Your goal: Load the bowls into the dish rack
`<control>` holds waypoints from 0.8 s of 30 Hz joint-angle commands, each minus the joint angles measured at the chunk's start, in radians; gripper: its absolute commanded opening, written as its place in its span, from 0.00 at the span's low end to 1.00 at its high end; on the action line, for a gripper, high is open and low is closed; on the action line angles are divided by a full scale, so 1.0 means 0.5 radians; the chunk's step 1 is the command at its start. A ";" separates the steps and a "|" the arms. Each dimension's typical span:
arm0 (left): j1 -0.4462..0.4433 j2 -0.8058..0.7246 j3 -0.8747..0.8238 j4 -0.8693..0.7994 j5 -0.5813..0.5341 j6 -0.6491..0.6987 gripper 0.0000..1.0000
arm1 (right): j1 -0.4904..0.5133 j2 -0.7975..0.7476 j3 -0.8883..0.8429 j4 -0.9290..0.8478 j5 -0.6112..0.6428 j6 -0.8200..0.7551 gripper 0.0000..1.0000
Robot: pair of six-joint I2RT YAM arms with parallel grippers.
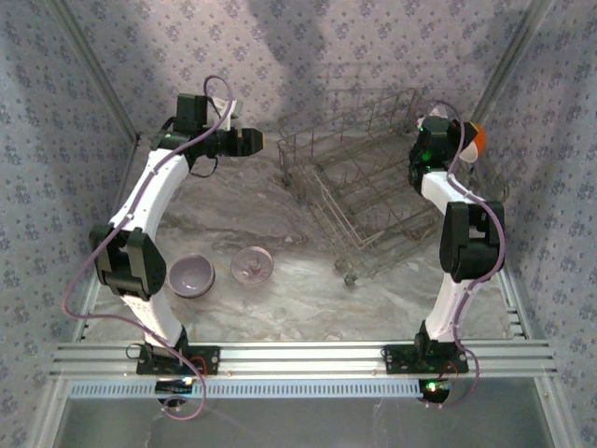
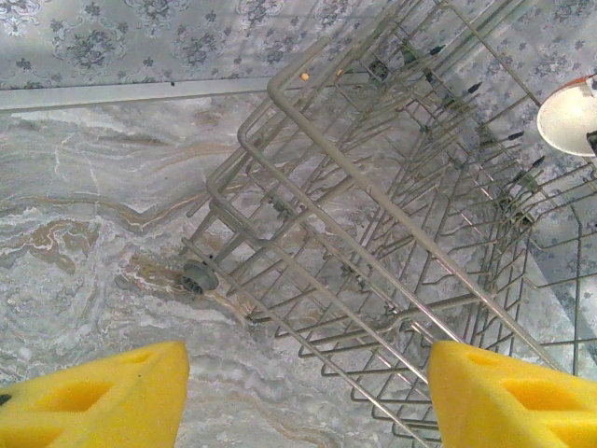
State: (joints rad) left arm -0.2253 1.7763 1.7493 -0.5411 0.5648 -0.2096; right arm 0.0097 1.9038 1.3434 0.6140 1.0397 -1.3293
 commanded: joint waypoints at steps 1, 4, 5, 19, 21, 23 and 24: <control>-0.010 -0.083 0.022 0.018 0.030 0.027 0.69 | 0.024 -0.043 0.025 0.089 0.007 -0.046 0.00; -0.010 -0.085 0.024 0.019 0.030 0.029 0.69 | 0.033 -0.040 -0.027 0.097 0.037 -0.031 0.00; -0.010 -0.086 0.024 0.018 0.030 0.028 0.69 | 0.032 -0.043 -0.048 0.080 0.052 -0.011 0.00; -0.010 -0.075 0.024 0.024 0.036 0.019 0.69 | 0.033 -0.085 -0.249 -0.059 0.144 0.185 0.00; -0.010 -0.074 0.027 0.024 0.036 0.016 0.69 | 0.038 -0.075 -0.239 -0.078 0.148 0.201 0.00; -0.010 -0.071 0.027 0.024 0.036 0.017 0.69 | 0.044 -0.071 -0.241 -0.087 0.157 0.204 0.00; -0.010 -0.074 0.025 0.024 0.036 0.015 0.69 | 0.045 -0.073 -0.252 -0.088 0.162 0.204 0.00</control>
State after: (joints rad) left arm -0.2253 1.7748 1.7493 -0.5411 0.5648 -0.2096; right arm 0.0338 1.8980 1.2228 0.5907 1.0710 -1.2610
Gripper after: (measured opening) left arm 0.689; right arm 0.088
